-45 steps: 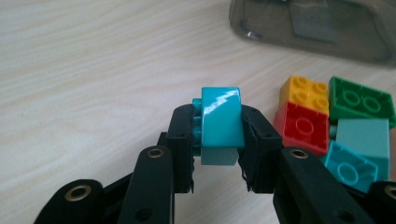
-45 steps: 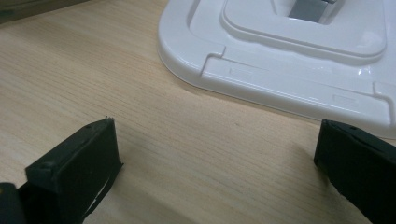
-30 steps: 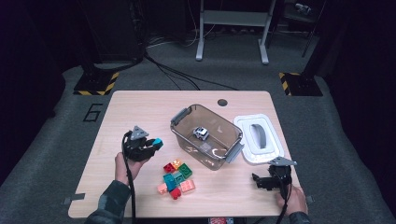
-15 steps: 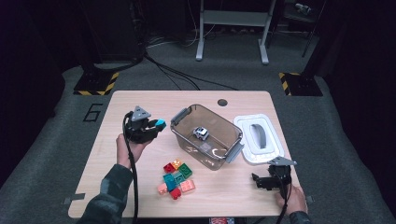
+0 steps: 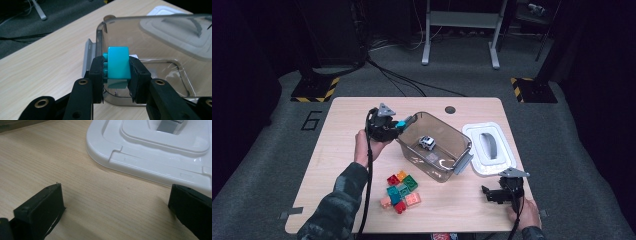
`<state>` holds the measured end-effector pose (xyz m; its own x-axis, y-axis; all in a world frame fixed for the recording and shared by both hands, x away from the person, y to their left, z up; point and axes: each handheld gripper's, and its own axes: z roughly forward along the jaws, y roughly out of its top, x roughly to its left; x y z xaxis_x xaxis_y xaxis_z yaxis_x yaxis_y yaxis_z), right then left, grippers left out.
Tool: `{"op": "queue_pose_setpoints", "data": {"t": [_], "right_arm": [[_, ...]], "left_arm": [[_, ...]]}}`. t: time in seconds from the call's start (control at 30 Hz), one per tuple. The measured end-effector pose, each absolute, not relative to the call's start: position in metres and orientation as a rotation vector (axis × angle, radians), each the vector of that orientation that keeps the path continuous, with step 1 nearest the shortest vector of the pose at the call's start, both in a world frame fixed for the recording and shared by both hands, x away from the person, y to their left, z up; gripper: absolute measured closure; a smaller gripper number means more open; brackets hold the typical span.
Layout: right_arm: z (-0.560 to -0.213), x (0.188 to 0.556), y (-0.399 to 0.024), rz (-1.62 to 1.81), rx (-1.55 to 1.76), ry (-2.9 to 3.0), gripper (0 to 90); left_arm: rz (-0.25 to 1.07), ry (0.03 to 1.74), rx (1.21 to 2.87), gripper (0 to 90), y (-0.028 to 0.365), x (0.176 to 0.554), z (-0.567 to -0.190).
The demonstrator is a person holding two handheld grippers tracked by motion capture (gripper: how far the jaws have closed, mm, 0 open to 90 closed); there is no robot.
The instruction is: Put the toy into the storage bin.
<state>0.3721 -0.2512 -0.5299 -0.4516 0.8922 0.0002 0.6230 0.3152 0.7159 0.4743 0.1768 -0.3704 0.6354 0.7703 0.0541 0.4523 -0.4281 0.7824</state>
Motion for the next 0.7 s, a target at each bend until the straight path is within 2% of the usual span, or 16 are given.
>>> {"op": "queue_pose_setpoints", "data": {"t": [0.47,0.7], "right_arm": [[-0.530,0.372,-0.251,0.924,1.346,2.191,0.0],[-0.530,0.372,-0.251,0.923,1.346,2.190,0.0]], "left_arm": [[0.491,0.961,2.184,67.9,0.161,0.480,-0.390],[0.490,0.972,2.209,67.4,0.165,0.478,-0.390]]}}
